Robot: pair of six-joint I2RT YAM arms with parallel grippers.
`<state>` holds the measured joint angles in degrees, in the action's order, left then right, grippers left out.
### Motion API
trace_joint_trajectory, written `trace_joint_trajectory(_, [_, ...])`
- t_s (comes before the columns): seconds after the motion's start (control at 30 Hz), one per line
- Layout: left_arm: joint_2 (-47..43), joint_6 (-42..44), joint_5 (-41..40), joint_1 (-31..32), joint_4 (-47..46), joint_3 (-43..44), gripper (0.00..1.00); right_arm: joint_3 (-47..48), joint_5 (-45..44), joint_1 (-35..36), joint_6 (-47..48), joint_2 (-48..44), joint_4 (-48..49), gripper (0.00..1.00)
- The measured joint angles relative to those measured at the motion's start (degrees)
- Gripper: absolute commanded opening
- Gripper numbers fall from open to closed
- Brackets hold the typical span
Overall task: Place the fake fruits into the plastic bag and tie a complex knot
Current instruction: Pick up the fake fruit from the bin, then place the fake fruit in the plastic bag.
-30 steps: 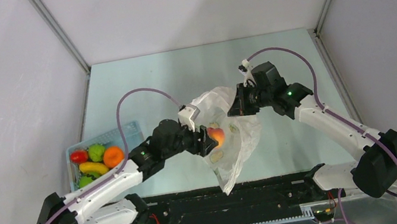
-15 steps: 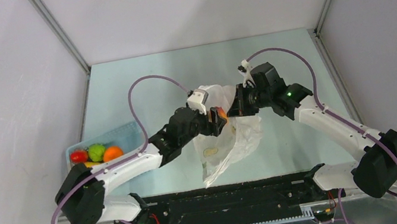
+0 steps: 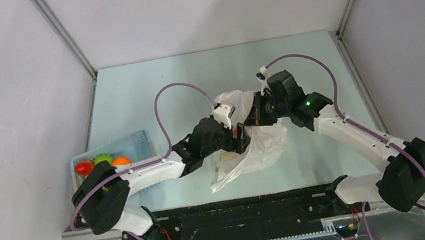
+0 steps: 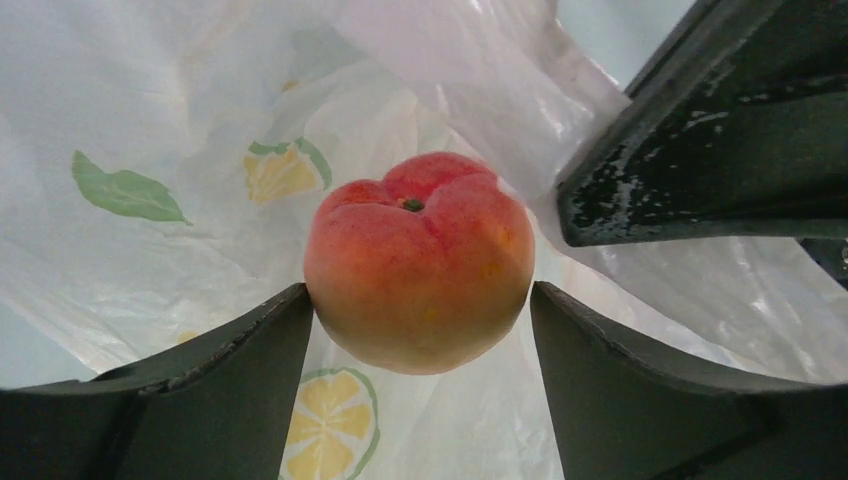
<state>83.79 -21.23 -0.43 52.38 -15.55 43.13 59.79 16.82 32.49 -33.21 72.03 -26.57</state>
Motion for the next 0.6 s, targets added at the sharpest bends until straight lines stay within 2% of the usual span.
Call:
trace_joint_trajectory(0.07, [0.46, -0.28, 0.63, 0.22, -0.2, 0.0, 0.97, -0.68, -0.15, 0.0, -0.72, 0.0, 0.33, 0.0])
trace_joint_trajectory(0.13, [0.59, -0.35, 0.85, 0.28, -0.33, 0.0, 0.99, -0.96, -0.52, 0.0, -1.01, 0.0, 0.44, 0.0])
trace_joint_trajectory(0.6, [0.57, -0.72, 0.79, 0.28, -0.83, -0.02, 0.99, -0.98, -2.01, -0.07, -1.33, -0.09, 1.2, 0.0])
